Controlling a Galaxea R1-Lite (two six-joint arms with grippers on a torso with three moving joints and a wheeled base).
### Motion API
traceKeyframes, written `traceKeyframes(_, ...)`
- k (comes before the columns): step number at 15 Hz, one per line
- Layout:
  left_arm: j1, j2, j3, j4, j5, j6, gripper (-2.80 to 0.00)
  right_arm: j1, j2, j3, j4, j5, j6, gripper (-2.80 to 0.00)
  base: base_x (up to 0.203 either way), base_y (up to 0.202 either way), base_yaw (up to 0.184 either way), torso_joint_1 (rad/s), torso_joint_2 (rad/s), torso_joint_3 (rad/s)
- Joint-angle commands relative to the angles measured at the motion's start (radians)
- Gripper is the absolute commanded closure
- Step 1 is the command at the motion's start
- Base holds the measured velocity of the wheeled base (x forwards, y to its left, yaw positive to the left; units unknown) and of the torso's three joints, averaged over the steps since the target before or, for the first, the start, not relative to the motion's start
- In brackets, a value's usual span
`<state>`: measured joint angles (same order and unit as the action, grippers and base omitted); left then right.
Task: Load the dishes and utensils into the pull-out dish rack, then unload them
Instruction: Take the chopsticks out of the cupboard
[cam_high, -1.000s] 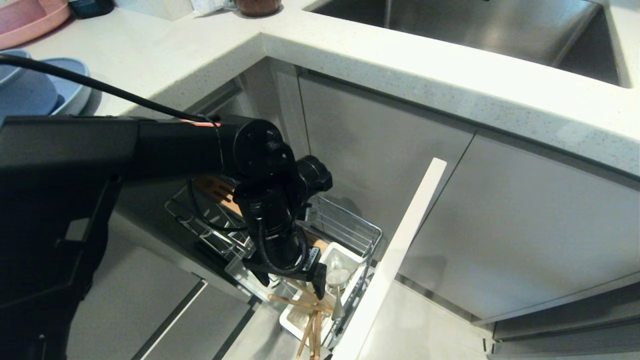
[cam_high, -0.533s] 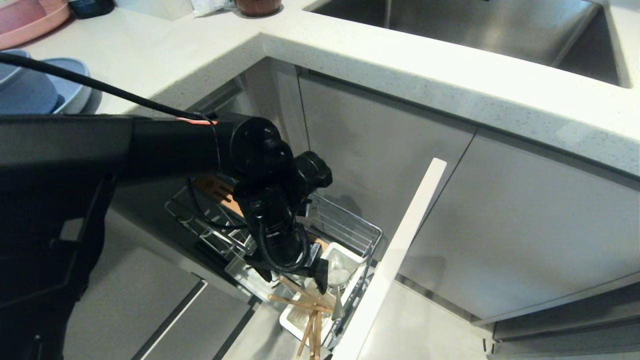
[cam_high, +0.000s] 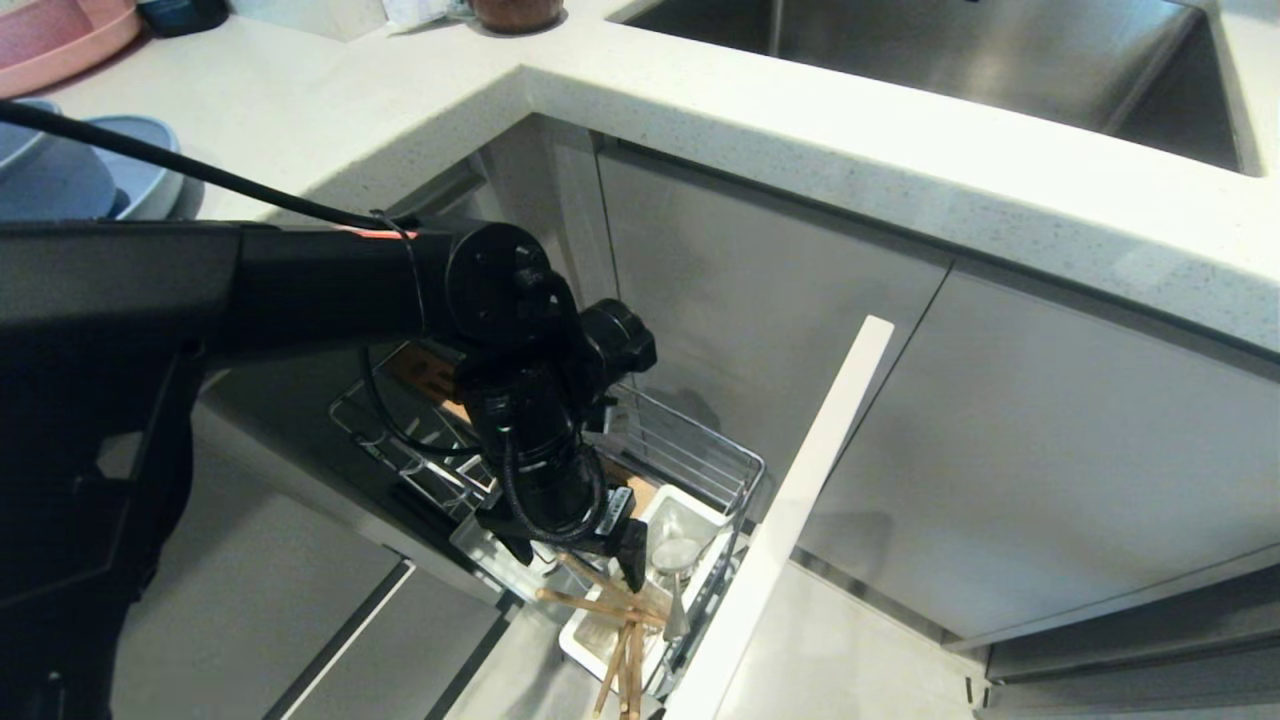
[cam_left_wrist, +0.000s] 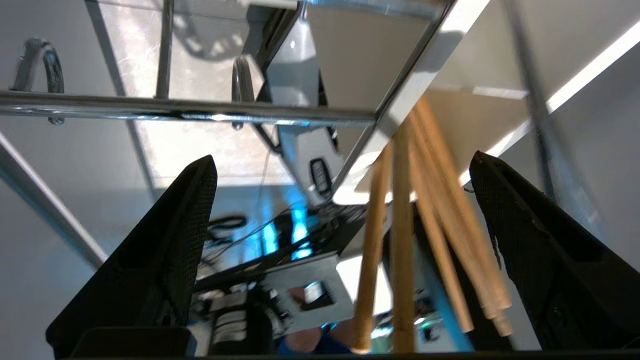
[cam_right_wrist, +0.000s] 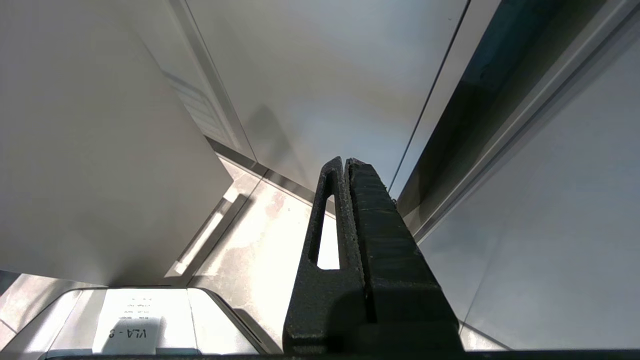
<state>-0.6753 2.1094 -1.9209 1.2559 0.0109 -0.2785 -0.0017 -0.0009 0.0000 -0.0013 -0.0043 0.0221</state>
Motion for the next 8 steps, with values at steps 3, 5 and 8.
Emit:
traceKeyframes(3,0.002,0.028,0.0,0.061,-0.011,0.072,-2.8,0.0,-0.002,0.002,0.0,0.0,-0.001,0.0,0.0,0.0,0.0,0.0,0.0,0.0)
traceKeyframes(5,0.002,0.044,0.0,0.063,-0.017,0.083,-2.8,0.0,-0.002,0.002,0.0,0.0,-0.001,0.0,0.0,0.0,0.0,0.0,0.0,0.0)
traceKeyframes(8,0.003,0.052,-0.001,0.064,-0.025,0.12,-2.8,0.0,-0.002,0.002,0.0,0.0,-0.001,0.0,0.0,0.0,0.0,0.0,0.0,0.0)
